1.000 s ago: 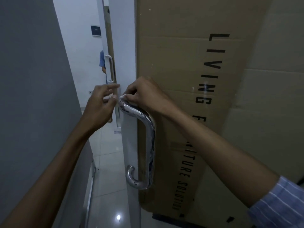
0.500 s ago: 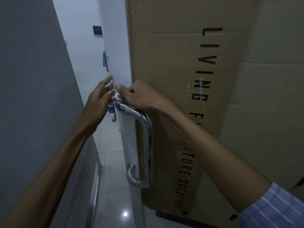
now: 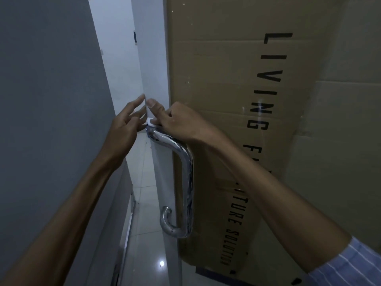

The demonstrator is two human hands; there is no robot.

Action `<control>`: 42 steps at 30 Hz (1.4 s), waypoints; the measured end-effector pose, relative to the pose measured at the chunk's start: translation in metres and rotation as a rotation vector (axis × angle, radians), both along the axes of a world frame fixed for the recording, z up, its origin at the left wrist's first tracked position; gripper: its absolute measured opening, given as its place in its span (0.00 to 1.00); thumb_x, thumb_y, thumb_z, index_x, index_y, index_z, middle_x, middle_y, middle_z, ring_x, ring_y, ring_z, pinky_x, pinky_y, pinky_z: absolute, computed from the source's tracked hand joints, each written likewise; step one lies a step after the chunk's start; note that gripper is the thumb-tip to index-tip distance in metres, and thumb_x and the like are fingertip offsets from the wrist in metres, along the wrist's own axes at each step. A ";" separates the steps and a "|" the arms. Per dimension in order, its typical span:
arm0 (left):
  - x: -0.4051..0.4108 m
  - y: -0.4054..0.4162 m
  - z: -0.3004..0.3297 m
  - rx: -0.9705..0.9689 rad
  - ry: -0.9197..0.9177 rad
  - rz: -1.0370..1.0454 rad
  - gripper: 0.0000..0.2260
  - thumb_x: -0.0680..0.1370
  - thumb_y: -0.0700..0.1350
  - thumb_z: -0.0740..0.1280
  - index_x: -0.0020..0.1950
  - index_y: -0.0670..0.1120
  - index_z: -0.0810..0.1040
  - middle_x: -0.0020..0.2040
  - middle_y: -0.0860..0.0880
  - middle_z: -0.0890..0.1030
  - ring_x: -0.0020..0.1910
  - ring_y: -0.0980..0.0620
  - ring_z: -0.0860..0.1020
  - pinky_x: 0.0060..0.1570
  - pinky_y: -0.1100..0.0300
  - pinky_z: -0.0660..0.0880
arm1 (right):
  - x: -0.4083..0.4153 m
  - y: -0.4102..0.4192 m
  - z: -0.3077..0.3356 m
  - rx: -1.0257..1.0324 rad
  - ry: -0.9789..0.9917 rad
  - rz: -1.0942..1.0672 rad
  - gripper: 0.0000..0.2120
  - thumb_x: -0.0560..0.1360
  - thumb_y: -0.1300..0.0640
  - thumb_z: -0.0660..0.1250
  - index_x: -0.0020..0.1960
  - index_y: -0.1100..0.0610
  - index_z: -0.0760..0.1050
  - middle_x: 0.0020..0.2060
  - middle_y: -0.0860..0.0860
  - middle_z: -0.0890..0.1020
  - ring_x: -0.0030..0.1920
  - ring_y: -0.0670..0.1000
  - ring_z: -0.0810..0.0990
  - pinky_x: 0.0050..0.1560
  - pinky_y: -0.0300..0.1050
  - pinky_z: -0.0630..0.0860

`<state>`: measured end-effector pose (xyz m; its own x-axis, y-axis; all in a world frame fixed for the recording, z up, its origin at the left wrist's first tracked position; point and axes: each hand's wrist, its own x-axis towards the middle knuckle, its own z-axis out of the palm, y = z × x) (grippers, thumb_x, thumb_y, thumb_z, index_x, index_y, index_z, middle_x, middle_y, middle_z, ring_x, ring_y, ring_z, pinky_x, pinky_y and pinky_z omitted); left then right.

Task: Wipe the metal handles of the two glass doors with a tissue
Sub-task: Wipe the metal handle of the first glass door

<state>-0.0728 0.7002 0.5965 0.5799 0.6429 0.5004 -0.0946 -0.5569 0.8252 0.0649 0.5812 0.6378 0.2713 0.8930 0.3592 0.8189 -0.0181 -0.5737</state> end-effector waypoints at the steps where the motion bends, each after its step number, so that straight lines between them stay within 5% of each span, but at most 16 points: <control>1: -0.002 -0.001 -0.001 -0.002 -0.008 0.003 0.22 0.85 0.48 0.58 0.80 0.56 0.69 0.78 0.54 0.72 0.74 0.53 0.74 0.72 0.44 0.74 | -0.002 -0.001 -0.001 -0.004 -0.006 0.009 0.43 0.81 0.27 0.48 0.34 0.62 0.82 0.49 0.60 0.87 0.28 0.54 0.78 0.34 0.47 0.75; 6: -0.007 -0.007 -0.003 0.016 -0.021 0.035 0.21 0.87 0.45 0.57 0.81 0.56 0.68 0.79 0.53 0.71 0.75 0.53 0.73 0.72 0.47 0.74 | -0.008 -0.006 -0.003 0.019 -0.007 0.027 0.40 0.82 0.29 0.49 0.26 0.53 0.80 0.49 0.62 0.87 0.25 0.52 0.73 0.31 0.44 0.70; 10: -0.011 -0.010 -0.005 0.033 -0.020 0.051 0.21 0.87 0.45 0.58 0.81 0.57 0.68 0.78 0.51 0.73 0.74 0.50 0.74 0.71 0.47 0.75 | -0.009 -0.015 -0.005 0.011 -0.032 0.062 0.46 0.82 0.29 0.47 0.48 0.68 0.85 0.49 0.54 0.88 0.37 0.58 0.86 0.40 0.52 0.82; 14: -0.015 -0.020 -0.004 0.023 -0.024 0.072 0.21 0.88 0.42 0.56 0.81 0.56 0.68 0.77 0.48 0.74 0.74 0.52 0.75 0.69 0.59 0.76 | -0.017 -0.016 -0.001 0.023 -0.031 0.077 0.40 0.84 0.32 0.50 0.27 0.60 0.72 0.40 0.58 0.88 0.22 0.50 0.70 0.29 0.45 0.69; 17: -0.018 -0.024 -0.002 0.014 -0.030 0.077 0.20 0.88 0.45 0.58 0.81 0.55 0.68 0.76 0.48 0.75 0.71 0.52 0.77 0.68 0.58 0.77 | -0.022 -0.025 -0.004 0.029 -0.065 0.137 0.37 0.85 0.35 0.50 0.24 0.57 0.68 0.37 0.61 0.86 0.19 0.46 0.64 0.26 0.39 0.64; 20: -0.022 -0.029 -0.004 0.000 -0.020 0.067 0.22 0.88 0.41 0.57 0.82 0.54 0.66 0.77 0.47 0.74 0.73 0.50 0.75 0.66 0.61 0.77 | -0.023 -0.031 -0.002 0.050 -0.021 0.141 0.37 0.85 0.36 0.52 0.24 0.56 0.66 0.34 0.53 0.87 0.19 0.47 0.65 0.24 0.39 0.63; 23: -0.025 -0.036 -0.003 0.008 -0.004 0.070 0.23 0.87 0.38 0.57 0.82 0.52 0.66 0.78 0.47 0.72 0.73 0.50 0.75 0.61 0.67 0.78 | -0.025 -0.031 -0.002 0.053 -0.090 0.123 0.36 0.86 0.37 0.52 0.24 0.56 0.66 0.20 0.50 0.71 0.18 0.45 0.61 0.28 0.42 0.62; 26: -0.030 -0.038 -0.005 0.029 0.003 0.096 0.21 0.85 0.35 0.58 0.75 0.51 0.75 0.73 0.49 0.78 0.71 0.53 0.77 0.68 0.56 0.77 | -0.016 -0.034 -0.014 0.081 -0.130 0.160 0.40 0.84 0.33 0.48 0.27 0.59 0.75 0.33 0.56 0.86 0.25 0.50 0.80 0.29 0.46 0.75; 28: -0.034 -0.045 -0.010 0.084 0.016 0.144 0.19 0.84 0.35 0.60 0.67 0.54 0.80 0.70 0.51 0.80 0.69 0.54 0.78 0.69 0.54 0.76 | -0.011 -0.035 -0.018 0.079 -0.135 0.171 0.45 0.83 0.30 0.45 0.36 0.63 0.83 0.42 0.61 0.87 0.31 0.54 0.84 0.33 0.51 0.81; 31: -0.038 -0.053 -0.011 0.157 0.017 0.224 0.15 0.84 0.36 0.62 0.61 0.55 0.81 0.64 0.50 0.82 0.64 0.54 0.80 0.62 0.63 0.75 | -0.023 -0.044 -0.011 0.079 -0.134 0.203 0.38 0.87 0.39 0.49 0.28 0.59 0.77 0.29 0.52 0.85 0.18 0.45 0.68 0.25 0.41 0.64; 33: -0.040 -0.056 -0.011 0.170 -0.006 0.218 0.13 0.84 0.36 0.61 0.60 0.47 0.82 0.59 0.48 0.84 0.59 0.54 0.82 0.62 0.59 0.78 | -0.027 -0.055 -0.011 0.115 -0.152 0.239 0.35 0.88 0.46 0.51 0.23 0.51 0.69 0.18 0.38 0.73 0.17 0.44 0.68 0.27 0.39 0.65; 35: -0.043 -0.064 -0.010 0.186 -0.001 0.209 0.14 0.84 0.35 0.60 0.57 0.49 0.82 0.54 0.51 0.85 0.54 0.60 0.82 0.58 0.65 0.78 | -0.026 -0.064 -0.013 0.147 -0.156 0.250 0.35 0.88 0.44 0.51 0.22 0.47 0.70 0.19 0.34 0.73 0.19 0.42 0.72 0.27 0.37 0.68; 37: -0.046 -0.070 -0.010 0.216 0.004 0.215 0.18 0.83 0.33 0.60 0.54 0.55 0.81 0.52 0.59 0.84 0.48 0.64 0.81 0.52 0.74 0.75 | -0.024 -0.065 -0.016 0.166 -0.143 0.214 0.36 0.85 0.34 0.48 0.26 0.45 0.77 0.28 0.45 0.84 0.19 0.45 0.72 0.25 0.46 0.72; 40: -0.048 -0.073 -0.008 0.272 0.044 0.221 0.19 0.83 0.32 0.60 0.55 0.56 0.80 0.52 0.64 0.82 0.50 0.67 0.80 0.53 0.75 0.74 | -0.024 -0.066 -0.022 0.216 -0.233 0.173 0.35 0.86 0.39 0.51 0.25 0.53 0.71 0.20 0.48 0.72 0.18 0.47 0.65 0.23 0.44 0.62; 42: -0.048 -0.073 -0.006 0.324 0.099 0.237 0.18 0.82 0.32 0.60 0.57 0.54 0.81 0.53 0.63 0.82 0.54 0.69 0.79 0.56 0.73 0.74 | -0.024 -0.070 -0.026 0.251 -0.276 0.204 0.33 0.87 0.42 0.52 0.29 0.55 0.76 0.19 0.47 0.68 0.18 0.48 0.65 0.23 0.42 0.59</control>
